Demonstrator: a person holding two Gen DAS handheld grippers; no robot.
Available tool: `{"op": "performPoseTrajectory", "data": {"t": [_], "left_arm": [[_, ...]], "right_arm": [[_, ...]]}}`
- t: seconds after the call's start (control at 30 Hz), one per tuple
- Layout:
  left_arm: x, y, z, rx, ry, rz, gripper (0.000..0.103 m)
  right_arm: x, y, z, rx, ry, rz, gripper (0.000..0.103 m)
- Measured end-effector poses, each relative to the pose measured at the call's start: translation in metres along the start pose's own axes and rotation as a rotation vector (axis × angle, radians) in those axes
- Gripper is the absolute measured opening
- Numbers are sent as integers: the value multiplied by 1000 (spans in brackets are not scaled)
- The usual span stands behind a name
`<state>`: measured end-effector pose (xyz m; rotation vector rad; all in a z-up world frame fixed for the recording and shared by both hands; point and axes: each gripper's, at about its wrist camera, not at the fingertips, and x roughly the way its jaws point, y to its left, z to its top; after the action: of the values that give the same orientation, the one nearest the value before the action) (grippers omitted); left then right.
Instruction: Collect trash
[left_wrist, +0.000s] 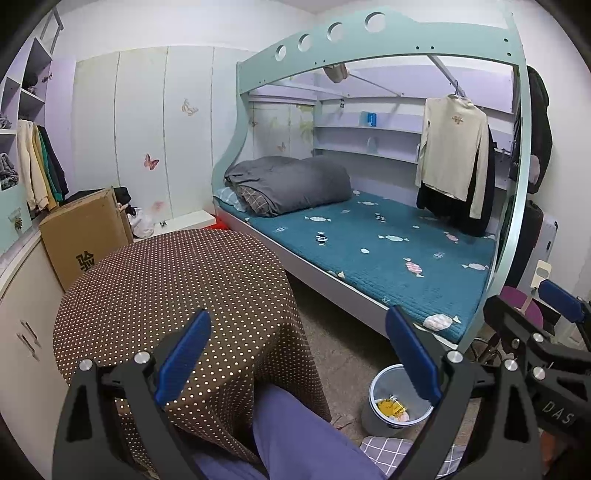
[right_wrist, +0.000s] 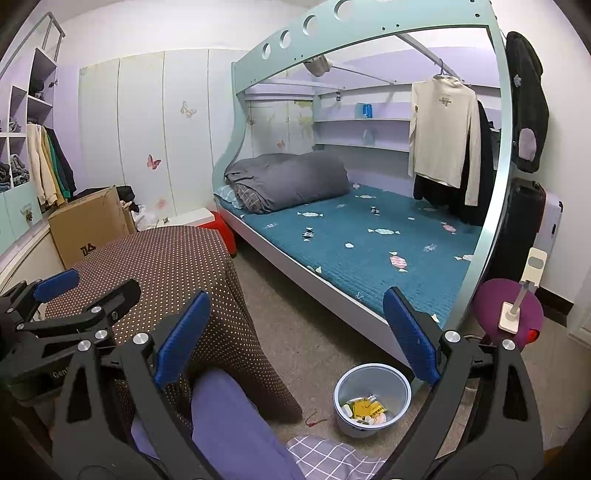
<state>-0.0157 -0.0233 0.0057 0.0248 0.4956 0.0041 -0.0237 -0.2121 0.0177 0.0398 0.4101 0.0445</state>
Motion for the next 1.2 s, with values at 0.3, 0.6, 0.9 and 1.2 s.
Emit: {"op": "performPoseTrajectory", "data": {"t": [0.3, 0.6, 0.9, 1.2], "left_arm": [[3, -3, 2, -1, 12, 6, 93], [7, -3, 0, -8, 21, 2, 93], [7, -2, -1, -7, 21, 8, 93], [6, -2, -1, -6, 19, 11, 93]], "right_arm": [[2, 0, 0, 0, 6, -1, 93], [5, -5, -3, -1, 15, -7, 93], [6, -4, -4, 1, 17, -1, 92], [6, -4, -4, 1, 19, -1, 93]]}}
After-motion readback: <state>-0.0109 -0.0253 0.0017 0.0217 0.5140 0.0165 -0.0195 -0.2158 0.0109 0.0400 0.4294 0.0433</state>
